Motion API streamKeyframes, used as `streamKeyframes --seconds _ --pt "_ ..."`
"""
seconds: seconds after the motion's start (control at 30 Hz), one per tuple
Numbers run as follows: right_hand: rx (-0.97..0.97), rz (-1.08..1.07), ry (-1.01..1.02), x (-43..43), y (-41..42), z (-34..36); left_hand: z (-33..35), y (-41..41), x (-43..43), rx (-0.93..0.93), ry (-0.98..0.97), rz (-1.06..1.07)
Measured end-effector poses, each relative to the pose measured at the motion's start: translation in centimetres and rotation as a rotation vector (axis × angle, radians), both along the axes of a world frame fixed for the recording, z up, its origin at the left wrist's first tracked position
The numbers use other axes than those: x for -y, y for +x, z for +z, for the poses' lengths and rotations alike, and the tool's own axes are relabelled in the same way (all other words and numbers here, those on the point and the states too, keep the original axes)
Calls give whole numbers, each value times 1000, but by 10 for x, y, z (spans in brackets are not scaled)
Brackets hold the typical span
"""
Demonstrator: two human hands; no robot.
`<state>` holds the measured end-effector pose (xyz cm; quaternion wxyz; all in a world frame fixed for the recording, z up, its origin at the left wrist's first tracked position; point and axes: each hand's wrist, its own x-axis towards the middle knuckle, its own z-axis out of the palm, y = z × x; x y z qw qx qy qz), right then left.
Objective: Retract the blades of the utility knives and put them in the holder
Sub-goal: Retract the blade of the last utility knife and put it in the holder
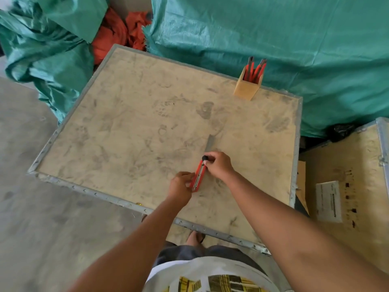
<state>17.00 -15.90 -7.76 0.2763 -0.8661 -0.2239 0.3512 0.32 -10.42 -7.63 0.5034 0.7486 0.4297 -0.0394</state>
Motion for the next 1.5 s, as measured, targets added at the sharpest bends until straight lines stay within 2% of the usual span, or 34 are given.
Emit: streamKeyframes --seconds 0.13,0.33,0.5,0.6,0.7,0.83,1.1,1.33,1.5 --pt "-49 -75 54 -1 -5 -9 -5 -5 -1 -3 82 -70" --pt "-126 -186 169 5 -11 4 -5 -10 -1 7 75 -89" --pt "-154 -250 287 6 1 34 20 -9 -16 90 -264 -16" --pt "-158 -249 354 4 10 54 40 -4 -27 172 -288 -35" --pt "-166 -223 423 5 16 75 59 -3 -39 235 -296 -88" --pt "-191 -169 471 6 21 101 78 -4 -49 315 -396 -40" --pt "59 113 430 -5 9 141 118 2 -68 511 -555 18" --pt "42 246 296 -12 -1 176 138 2 -82 569 -576 7" --pt "127 215 339 -20 -12 180 145 1 -97 559 -542 -35"
